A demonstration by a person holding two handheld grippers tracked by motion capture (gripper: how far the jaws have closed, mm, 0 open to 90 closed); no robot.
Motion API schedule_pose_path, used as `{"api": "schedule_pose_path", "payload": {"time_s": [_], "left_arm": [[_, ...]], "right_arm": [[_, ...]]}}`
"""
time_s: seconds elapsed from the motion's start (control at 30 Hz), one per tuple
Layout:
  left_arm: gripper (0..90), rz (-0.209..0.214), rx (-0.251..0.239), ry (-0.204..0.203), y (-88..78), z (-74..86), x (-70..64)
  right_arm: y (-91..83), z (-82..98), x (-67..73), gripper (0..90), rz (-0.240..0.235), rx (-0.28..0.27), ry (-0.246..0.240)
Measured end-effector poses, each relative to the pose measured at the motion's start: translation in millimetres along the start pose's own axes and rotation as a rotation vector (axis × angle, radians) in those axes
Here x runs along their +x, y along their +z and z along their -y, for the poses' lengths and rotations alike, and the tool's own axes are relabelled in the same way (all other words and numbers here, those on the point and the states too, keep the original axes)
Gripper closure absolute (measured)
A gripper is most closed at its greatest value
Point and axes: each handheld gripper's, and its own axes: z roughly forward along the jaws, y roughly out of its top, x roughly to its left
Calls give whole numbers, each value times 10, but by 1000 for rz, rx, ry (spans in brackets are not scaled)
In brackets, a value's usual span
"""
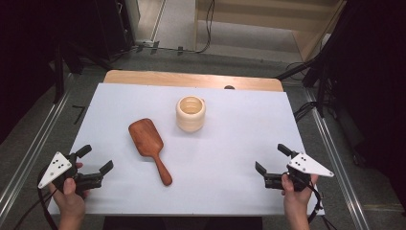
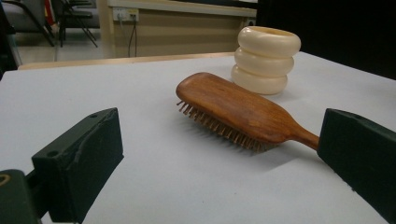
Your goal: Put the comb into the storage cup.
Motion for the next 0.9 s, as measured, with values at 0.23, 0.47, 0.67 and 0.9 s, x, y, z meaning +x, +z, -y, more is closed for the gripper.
{"api": "schedule_pose_path", "payload": {"time_s": [0.23,0.47,0.67,0.9], "left_arm": [[3,1,0,-1,2,0,-3],[3,3,3,1,6,-1,-8],[3,3,5,4,9,-2,-9],[3,4,3,2,7,-2,-7]], "right_arm": [[93,-165,122,0,-55,-11,-25],[215,-331,243,0,-108,-10,-34],[340,-466,373,0,-154,-1,-54],[525,-578,520,0,-193,32,-69]]}}
